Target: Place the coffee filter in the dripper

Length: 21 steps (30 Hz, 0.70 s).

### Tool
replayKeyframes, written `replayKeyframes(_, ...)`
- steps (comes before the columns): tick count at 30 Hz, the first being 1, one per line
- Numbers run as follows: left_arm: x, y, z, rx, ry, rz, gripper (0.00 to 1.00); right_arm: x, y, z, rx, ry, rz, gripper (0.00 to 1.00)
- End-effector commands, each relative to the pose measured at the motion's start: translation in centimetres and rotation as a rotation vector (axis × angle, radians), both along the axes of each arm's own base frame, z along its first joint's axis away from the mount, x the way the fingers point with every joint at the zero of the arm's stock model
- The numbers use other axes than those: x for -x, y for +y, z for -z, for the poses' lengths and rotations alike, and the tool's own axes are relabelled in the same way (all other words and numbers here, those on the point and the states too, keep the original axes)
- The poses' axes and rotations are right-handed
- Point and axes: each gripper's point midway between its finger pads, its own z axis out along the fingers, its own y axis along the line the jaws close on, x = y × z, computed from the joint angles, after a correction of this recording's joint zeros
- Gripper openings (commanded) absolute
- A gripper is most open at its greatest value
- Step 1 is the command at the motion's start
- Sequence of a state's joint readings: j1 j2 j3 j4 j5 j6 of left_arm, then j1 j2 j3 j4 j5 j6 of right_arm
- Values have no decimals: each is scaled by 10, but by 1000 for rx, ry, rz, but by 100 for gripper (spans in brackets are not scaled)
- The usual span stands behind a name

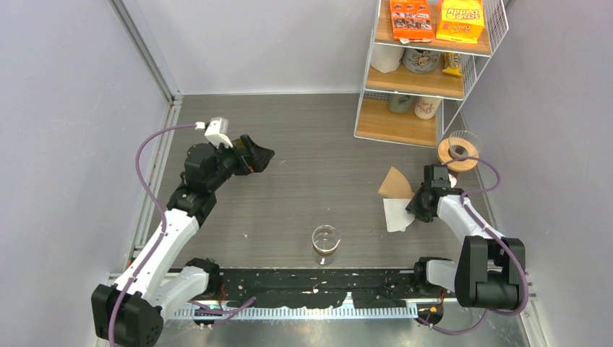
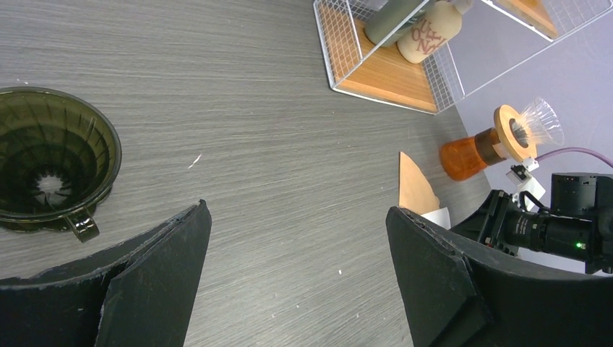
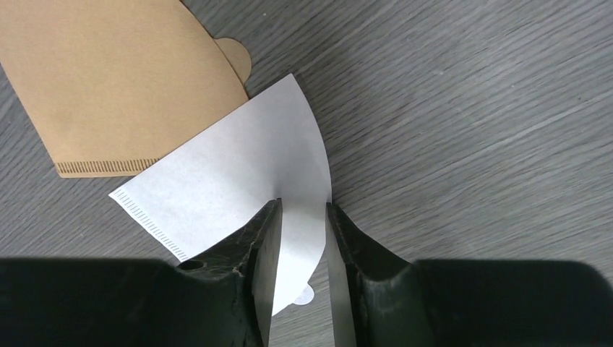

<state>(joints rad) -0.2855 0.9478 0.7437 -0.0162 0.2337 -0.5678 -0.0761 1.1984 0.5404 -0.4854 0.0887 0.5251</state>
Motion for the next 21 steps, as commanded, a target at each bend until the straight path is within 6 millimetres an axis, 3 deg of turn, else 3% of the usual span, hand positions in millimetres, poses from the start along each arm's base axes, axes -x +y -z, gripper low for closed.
replayKeyframes(1, -1, 5, -15, -3, -62, -18, 100, 21, 2, 22, -12, 116, 10, 33)
replayKeyframes(15, -2, 13, -12, -30, -54, -58, 99, 24, -1, 29, 3, 176, -1, 15)
replayKeyframes(21, -1, 14, -12, -34, -57, -62, 100, 10, -6, -1, 50, 80, -46, 5)
